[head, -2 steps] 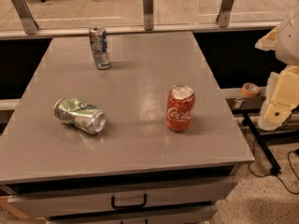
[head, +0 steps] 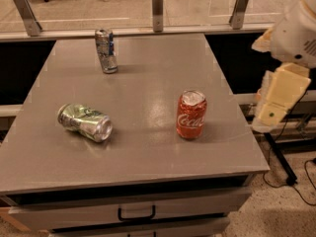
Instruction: Place green can upright
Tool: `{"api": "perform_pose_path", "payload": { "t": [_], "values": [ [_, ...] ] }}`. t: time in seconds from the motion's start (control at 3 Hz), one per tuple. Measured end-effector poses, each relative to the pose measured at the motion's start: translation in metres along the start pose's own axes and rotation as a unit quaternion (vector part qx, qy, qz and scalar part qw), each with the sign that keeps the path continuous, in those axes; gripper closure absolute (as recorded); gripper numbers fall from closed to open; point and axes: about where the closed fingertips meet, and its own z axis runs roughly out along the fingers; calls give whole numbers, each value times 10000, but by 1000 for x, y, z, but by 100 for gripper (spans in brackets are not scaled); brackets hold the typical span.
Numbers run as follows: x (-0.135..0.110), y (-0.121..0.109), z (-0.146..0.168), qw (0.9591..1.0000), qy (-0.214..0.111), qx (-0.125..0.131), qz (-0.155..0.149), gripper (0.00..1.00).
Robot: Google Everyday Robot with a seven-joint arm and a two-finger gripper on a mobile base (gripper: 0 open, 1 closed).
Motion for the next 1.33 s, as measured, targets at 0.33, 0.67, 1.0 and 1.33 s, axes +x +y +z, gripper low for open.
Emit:
{"api": "perform_pose_path", "payload": {
  "t": [0.33, 0.67, 1.0, 1.33],
  "values": [
    [-53, 6, 20, 9991, -191, -373, -6, 0],
    [-102, 11, 41, 9981, -146, -562, 205, 0],
    [-153, 14, 49, 9977, -148, -377, 537, 0],
    [-153, 14, 49, 9977, -148, -376, 538, 0]
  ]
}}
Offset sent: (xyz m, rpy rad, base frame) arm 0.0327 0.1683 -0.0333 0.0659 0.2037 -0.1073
